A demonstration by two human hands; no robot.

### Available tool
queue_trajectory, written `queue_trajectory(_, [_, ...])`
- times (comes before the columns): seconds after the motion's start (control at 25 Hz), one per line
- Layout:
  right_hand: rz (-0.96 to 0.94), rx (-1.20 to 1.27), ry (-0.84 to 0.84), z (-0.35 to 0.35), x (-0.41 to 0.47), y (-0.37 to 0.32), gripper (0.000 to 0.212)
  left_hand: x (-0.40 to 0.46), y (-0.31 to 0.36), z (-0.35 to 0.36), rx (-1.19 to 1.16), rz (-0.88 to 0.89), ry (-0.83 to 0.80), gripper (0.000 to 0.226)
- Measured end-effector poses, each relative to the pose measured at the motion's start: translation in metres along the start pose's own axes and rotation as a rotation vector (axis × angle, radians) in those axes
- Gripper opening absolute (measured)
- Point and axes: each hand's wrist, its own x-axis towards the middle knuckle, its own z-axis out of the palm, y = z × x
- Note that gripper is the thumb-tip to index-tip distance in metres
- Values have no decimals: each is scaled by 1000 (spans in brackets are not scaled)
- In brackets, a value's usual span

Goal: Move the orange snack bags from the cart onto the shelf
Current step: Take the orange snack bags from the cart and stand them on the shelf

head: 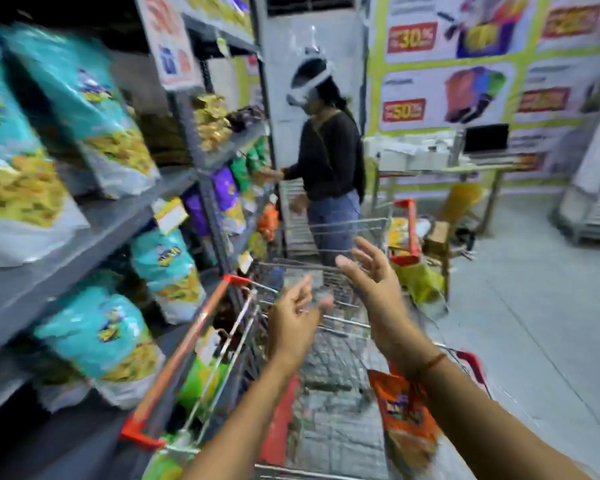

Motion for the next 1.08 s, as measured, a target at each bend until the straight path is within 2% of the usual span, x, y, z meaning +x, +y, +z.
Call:
queue_trajectory(0.12, [229, -232, 108, -102, -11, 78, 59, -14, -100, 59, 136, -282, -281, 66])
queue_trajectory(0.28, [602, -475, 247, -225, -39, 193, 48, -21, -231, 123, 269, -622, -519, 68])
queue_trajectory(0.4, [884, -641, 187, -266, -66, 254, 69, -26, -283, 146, 366, -766, -666, 76])
queue_trajectory(0.48, [1041, -731, 87, -288, -66, 308, 88, -24, -335, 177, 361, -860, -733, 76])
queue_trajectory(0.56, [1074, -768, 4, -296, -66, 341, 98, -31, -366, 197, 403, -913, -769, 72])
queue_trajectory(0.72, [1050, -671, 115, -306, -59, 394, 72, -45, -420, 225, 441, -963, -764, 57])
queue_trajectory(0.88, [1161, -589, 176, -319, -65, 412, 68, -45, -430, 231, 436, -961, -834, 46])
queue_trajectory(1.08, [1085, -499, 184, -305, -62, 402, 59, -24, -404, 206, 302, -965, -785, 70])
